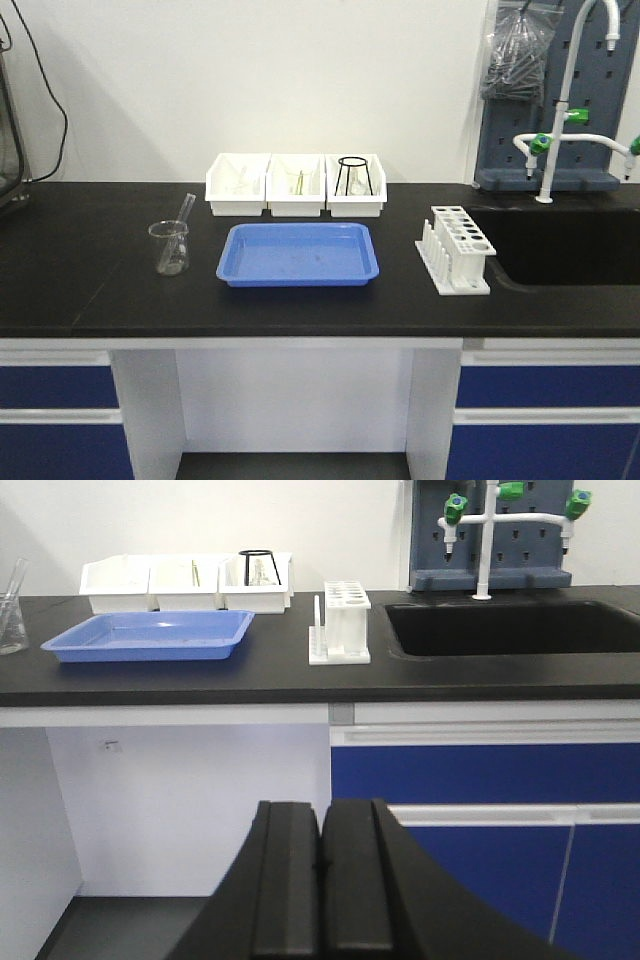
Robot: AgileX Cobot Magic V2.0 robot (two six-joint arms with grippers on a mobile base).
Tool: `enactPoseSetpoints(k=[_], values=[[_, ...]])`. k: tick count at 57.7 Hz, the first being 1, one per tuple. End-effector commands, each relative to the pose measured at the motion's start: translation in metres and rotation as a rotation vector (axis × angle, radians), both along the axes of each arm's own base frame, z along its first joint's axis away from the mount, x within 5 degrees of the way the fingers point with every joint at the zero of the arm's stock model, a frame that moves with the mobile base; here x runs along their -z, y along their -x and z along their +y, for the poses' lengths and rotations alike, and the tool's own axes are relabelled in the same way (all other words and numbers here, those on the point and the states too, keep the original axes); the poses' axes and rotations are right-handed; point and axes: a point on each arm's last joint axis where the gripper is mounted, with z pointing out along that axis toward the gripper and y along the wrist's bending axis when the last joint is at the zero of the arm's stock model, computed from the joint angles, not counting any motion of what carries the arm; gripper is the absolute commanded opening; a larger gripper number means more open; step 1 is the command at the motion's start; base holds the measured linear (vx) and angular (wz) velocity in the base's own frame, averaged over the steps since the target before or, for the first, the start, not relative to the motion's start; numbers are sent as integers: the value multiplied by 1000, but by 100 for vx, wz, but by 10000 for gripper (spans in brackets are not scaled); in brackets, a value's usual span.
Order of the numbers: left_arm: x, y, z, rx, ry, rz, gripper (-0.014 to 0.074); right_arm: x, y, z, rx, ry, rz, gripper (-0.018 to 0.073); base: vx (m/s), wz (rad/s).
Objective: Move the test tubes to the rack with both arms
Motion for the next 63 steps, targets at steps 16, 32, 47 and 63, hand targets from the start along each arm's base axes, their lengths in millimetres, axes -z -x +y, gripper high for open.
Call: enactPoseSetpoints(k=[16, 32, 47, 63], values=[[-16, 1, 1, -9, 20, -110, -4, -4, 0, 0, 0, 8, -85, -8, 48, 0], [-16, 1, 1, -9, 20, -110, -4, -4, 0, 0, 0, 8, -85, -8, 49, -4], [-16, 1, 1, -9, 20, -110, -4, -4, 0, 0, 0, 8, -82, -8, 46, -4], [-16, 1, 1, -9, 20, -110, -4, -4, 0, 0, 0, 8, -82, -8, 36, 0]])
